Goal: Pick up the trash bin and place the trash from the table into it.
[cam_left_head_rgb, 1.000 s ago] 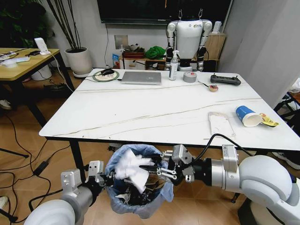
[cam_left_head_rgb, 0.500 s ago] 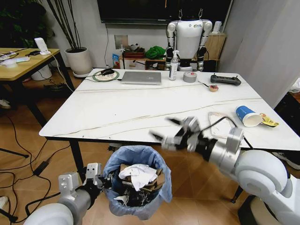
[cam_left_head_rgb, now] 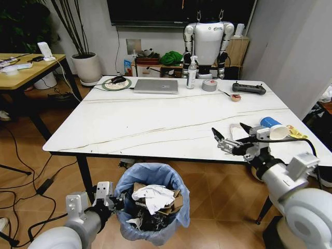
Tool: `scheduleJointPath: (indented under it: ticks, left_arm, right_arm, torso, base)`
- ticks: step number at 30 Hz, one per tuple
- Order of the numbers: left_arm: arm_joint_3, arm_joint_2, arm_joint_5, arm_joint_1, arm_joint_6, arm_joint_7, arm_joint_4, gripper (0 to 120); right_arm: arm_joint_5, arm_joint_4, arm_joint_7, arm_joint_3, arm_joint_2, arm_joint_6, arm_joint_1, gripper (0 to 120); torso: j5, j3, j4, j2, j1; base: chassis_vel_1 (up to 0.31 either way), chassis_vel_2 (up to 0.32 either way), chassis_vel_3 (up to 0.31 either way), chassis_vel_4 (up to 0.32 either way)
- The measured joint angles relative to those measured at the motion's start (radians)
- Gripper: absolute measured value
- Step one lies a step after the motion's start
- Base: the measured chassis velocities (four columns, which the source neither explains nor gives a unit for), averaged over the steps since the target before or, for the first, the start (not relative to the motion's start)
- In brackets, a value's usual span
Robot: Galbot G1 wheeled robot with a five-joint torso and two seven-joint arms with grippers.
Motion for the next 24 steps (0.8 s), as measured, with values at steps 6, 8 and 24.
scheduleJointPath:
  ticks: [6, 8, 24]
  left_arm:
    - [0.013, 0.0, 0.0, -0.004, 0.0, 0.0, 0.0, 2]
    - [0.016, -0.002, 0.001, 0.0, 0.0, 0.0, 0.0, 2]
    - [0.004, 0.002, -0.001, 0.02, 0.0, 0.0, 0.0, 2]
  right_arm:
    - [-0.012, 0.007, 0.013, -0.001, 0.041, -0.004, -0.022, 100]
    - [-0.012, 0.007, 0.017, 0.0, 0.047, -0.008, -0.025, 100]
    - [-0.003, -0.021, 0.022, 0.0, 0.037, -0.016, -0.02, 100]
  torso:
    - [0.0, 0.0, 0.0, 0.0, 0.0]
    - [0.0002, 0.0, -0.0002, 0.0, 0.0]
    - [0.0003, 0.0, -0.0003, 0.0, 0.0]
  base:
    - [-0.048, -0.032, 0.04, 0.031]
    - [-0.085, -0.068, 0.07, 0.072]
    - [-0.087, -0.083, 0.082, 0.093]
